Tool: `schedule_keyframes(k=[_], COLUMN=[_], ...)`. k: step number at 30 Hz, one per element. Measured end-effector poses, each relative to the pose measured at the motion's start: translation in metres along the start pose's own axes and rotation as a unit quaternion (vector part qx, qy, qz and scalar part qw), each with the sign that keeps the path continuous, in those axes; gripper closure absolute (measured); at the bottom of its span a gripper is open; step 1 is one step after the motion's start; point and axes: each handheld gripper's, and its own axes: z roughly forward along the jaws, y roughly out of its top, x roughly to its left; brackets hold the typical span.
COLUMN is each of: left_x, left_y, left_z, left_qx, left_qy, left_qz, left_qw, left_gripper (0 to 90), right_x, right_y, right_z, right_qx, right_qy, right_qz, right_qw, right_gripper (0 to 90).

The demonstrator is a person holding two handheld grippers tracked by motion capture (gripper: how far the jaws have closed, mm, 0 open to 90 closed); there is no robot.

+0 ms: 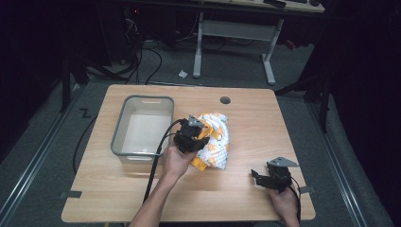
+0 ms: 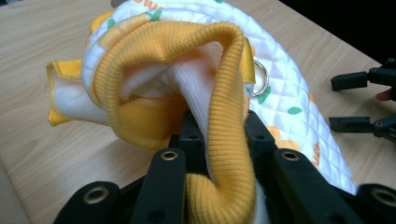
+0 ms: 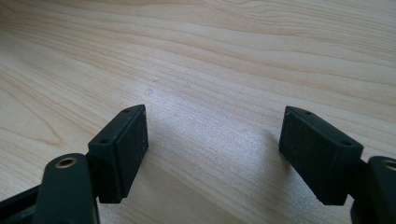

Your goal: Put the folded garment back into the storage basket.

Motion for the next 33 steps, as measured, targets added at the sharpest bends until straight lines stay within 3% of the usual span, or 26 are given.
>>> schedule_keyframes(k=[18, 33], left_x=[0.016, 0.028], left_y=[0.007, 0.009], left_z=[-0.028, -0.048], left_qx=[-0.023, -0.038], left_qy=[-0.001, 0.016], left_qz=[-0.012, -0.011], left_qw=[0.9997, 0.9991], left_gripper=[74.1, 74.1], right_x=[0.000, 0.000], right_y=[0.000, 0.000], right_z=[0.000, 0.000], right_qx=[0.000, 0.000], right_qy=[0.000, 0.000], right_qz=[0.000, 0.000], right_qw=[1.0000, 1.0000], right_gripper=[24.1, 24.2])
